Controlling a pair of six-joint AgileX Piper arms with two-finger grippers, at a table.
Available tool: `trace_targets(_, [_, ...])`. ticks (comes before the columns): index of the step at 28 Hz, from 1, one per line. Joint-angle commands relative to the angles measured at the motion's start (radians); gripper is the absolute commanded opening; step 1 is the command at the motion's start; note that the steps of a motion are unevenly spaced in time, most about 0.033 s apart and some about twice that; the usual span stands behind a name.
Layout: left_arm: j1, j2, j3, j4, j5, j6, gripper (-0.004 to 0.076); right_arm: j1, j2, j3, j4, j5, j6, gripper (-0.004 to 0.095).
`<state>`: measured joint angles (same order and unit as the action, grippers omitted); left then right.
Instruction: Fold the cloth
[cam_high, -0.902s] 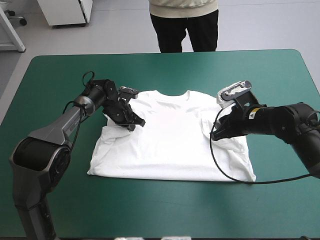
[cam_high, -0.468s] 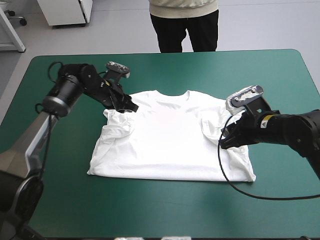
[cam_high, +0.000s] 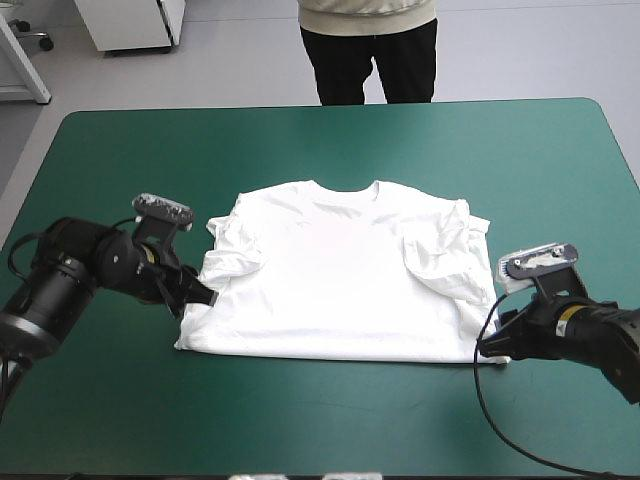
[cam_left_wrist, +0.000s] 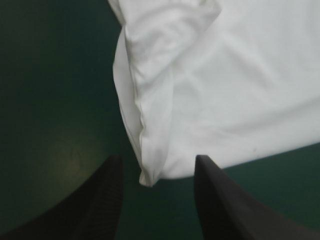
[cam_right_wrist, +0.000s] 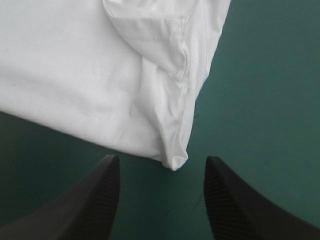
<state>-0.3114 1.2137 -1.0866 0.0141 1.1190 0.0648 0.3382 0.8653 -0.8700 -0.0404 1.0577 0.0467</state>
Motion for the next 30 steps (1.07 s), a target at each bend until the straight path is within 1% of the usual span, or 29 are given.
trace_targets(1, [-0.006,-0.054,0.119,0.016,-0.082,-0.088,0.0335,0.001,-0.036,0.045,0.003,-0.059,0.023,0.0496])
trace_targets(4, [-0.006,-0.058,0.202,0.02,-0.14,-0.129,0.0337,0.001,-0.039,0.091,0.024,-0.07,0.029,0.0496])
trace_targets(8, [-0.004,-0.052,0.262,0.028,-0.235,-0.182,0.0337,0.001,-0.039,0.1,0.057,-0.097,0.021,0.0496])
trace_targets(12, [0.042,-0.027,0.284,0.021,-0.245,-0.191,0.0337,0.001,-0.039,0.1,0.062,-0.11,0.015,0.0496])
trace_targets(16, [0.134,-0.003,0.332,0.014,-0.266,-0.172,0.0337,0.001,-0.039,0.1,0.062,-0.11,0.013,0.0496])
trace_targets(17, [0.155,0.003,0.343,-0.002,-0.285,-0.155,0.0337,0.001,-0.039,0.1,0.06,-0.112,0.013,0.0496])
trace_targets(19, [0.185,0.019,0.354,-0.077,-0.321,-0.065,0.0337,0.001,-0.039,0.1,0.062,-0.125,0.01,0.0496])
trace_targets(22, [0.183,0.061,0.356,-0.259,-0.362,0.068,0.0337,0.001,-0.039,0.1,0.077,-0.155,0.01,0.0496])
trace_targets(24, [0.183,0.087,0.356,-0.338,-0.387,0.118,0.0337,0.001,-0.039,0.1,0.095,-0.162,0.002,0.0496])
trace_targets(25, [0.183,0.121,0.356,-0.337,-0.405,0.119,0.0337,0.001,-0.039,0.1,0.098,-0.162,0.002,0.0496])
trace_targets(30, [0.183,0.22,0.383,-0.281,-0.388,0.119,0.0337,0.001,-0.039,0.1,0.098,-0.154,0.002,0.0496])
